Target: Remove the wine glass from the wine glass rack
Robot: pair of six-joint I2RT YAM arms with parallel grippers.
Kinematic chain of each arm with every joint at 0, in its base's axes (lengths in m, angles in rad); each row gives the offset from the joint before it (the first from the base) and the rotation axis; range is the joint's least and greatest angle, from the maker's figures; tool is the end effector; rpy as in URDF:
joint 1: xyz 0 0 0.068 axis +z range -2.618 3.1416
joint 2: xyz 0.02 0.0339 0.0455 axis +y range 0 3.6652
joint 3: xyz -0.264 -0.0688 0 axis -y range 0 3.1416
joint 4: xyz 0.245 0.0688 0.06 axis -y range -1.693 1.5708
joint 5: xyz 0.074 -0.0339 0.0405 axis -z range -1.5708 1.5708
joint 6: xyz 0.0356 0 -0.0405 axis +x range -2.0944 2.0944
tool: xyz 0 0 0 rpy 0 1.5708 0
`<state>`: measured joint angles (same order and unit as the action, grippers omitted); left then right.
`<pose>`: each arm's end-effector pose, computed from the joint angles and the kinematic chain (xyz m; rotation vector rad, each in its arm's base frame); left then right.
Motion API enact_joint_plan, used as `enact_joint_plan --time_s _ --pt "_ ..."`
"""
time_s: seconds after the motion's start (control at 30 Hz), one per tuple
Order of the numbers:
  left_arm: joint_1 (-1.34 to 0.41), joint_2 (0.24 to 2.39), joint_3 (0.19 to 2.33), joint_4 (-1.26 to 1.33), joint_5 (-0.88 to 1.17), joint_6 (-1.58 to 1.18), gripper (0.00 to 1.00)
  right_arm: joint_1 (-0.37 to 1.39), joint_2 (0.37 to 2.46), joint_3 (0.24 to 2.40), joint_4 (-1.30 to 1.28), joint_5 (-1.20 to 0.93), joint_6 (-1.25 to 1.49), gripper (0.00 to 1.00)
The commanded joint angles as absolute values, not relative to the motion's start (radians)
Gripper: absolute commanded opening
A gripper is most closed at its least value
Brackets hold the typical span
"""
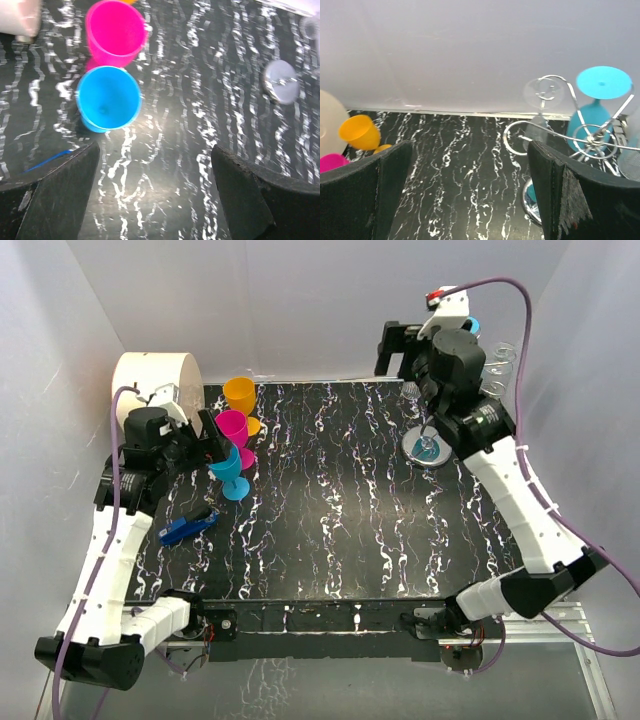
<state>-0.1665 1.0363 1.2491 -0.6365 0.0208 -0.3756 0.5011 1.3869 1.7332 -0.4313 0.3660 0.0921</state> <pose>0.2092 -0.0359 0.4060 -0.1967 2.0038 -0.3684 0.2593 0.1275 0.5035 -0.0597 1.6512 0.1489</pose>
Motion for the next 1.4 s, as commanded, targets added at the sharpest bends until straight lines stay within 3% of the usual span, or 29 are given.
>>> enact_joint_plan --time_s 0.0,0.3,0.63,1.37 --pt "-0.164 1.014 1.242 -0.61 0.292 -0.417 0.93 0.385 1.416 1.848 -0.487 0.327 0.159 0.98" --pt "-0.165 1.013 1.128 -0.49 0.546 -0.511 0.94 0.036 1.436 1.91 -0.518 0.074 0.277 0.98" --pt "-0.166 1.016 1.131 -0.471 0.605 -0.515 0.95 -0.224 1.508 1.921 -0.542 -0.137 0.433 0.97" --pt "-0.165 1.083 1.158 -0.494 0.629 -0.43 0.96 -0.268 1.724 2.13 -0.703 -0.114 -0.018 0.94"
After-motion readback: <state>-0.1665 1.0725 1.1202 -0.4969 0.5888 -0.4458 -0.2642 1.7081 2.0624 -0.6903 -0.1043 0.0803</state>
